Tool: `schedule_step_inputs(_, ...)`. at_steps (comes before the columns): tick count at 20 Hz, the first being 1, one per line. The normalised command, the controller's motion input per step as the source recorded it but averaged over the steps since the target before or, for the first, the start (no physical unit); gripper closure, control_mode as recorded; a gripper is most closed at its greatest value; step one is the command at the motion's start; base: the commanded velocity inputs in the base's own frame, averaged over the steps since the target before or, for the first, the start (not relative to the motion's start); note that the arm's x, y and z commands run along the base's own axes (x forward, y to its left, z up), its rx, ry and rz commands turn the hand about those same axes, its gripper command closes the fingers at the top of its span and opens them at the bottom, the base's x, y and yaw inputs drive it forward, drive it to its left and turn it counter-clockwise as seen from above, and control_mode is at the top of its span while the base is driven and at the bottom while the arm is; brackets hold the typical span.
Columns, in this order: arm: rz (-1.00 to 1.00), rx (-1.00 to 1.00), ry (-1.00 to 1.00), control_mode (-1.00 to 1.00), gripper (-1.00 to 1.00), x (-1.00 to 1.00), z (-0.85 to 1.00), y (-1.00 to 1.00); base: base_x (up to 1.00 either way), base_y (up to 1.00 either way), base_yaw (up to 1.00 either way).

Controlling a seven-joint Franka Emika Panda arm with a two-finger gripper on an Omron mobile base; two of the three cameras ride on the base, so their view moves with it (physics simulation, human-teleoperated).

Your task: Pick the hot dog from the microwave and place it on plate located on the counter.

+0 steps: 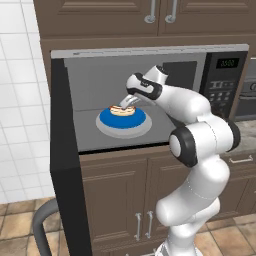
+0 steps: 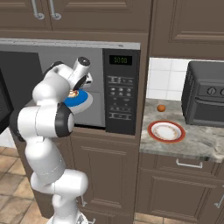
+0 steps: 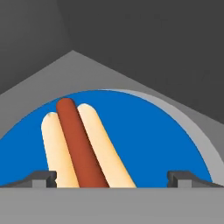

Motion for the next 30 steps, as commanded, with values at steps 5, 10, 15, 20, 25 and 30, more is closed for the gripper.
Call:
schedule_step_inputs(5, 0.00, -0.02, 0.00, -1.00, -1.00, -0.16, -0.05, 0.05, 0.00, 0.00, 0.00)
schedule_step_inputs(10, 0.00, 0.00, -0.01, -1.00, -1.00, -0.08, 0.00, 0.00, 0.00, 0.00, 0.00)
schedule_step_inputs(15, 0.01, 0.00, 0.00, -1.00, -1.00, 0.00, -0.08, 0.00, 0.00, 0.00, 0.00)
schedule_step_inputs(20, 0.04, 0.00, 0.00, -1.00, -1.00, 0.00, -0.20, 0.00, 0.00, 0.00, 0.00)
schedule_step_inputs(25, 0.02, 0.00, 0.00, -1.00, -1.00, 0.02, -0.13, 0.00, 0.00, 0.00, 0.00)
schedule_step_inputs(30, 0.00, 0.00, 0.00, -1.00, 1.00, 0.00, -0.06, 0.00, 0.00, 0.00, 0.00)
